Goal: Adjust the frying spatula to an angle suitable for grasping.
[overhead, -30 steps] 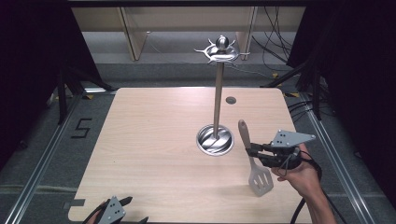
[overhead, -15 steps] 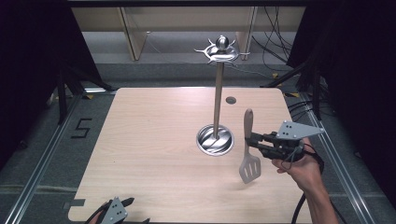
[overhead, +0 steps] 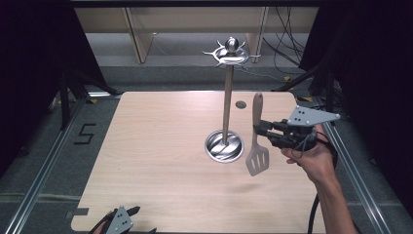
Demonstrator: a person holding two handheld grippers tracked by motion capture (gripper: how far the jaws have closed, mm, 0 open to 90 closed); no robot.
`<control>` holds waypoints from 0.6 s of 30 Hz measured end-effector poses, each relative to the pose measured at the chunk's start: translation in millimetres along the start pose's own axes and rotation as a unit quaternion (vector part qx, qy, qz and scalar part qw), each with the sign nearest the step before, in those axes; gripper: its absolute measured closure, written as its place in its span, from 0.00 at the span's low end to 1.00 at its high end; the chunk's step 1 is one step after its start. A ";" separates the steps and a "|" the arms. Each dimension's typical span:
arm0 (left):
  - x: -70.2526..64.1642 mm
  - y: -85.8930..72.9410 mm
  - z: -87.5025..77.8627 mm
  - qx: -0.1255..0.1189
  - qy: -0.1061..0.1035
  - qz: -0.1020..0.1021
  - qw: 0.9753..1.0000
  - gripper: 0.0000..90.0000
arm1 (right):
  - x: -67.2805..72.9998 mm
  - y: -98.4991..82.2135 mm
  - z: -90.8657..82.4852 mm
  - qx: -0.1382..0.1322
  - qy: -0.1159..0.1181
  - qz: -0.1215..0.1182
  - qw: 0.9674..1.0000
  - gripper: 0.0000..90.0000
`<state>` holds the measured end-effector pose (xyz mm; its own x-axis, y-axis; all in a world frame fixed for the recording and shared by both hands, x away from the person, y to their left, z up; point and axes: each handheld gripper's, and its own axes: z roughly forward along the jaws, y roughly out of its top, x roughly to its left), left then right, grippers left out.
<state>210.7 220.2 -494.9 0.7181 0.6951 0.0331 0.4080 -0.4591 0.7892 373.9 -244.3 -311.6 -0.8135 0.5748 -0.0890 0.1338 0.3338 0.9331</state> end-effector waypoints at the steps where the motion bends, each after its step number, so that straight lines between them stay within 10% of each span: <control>1: -0.6 -0.7 0.0 0.005 0.001 -0.011 1.000 0.18 | 0.8 1.8 0.9 -0.004 -0.005 0.005 1.000 0.85; 18: -2.5 -0.8 1.0 0.005 -0.005 -0.010 1.000 0.18 | -13.4 32.0 15.9 -0.018 -0.002 0.003 1.000 0.85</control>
<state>209.2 218.2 -496.3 0.7153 0.6987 0.0116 0.4282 -0.4514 0.7829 398.1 -229.4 -286.1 -0.8099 0.5805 -0.0841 0.1183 0.3021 0.9459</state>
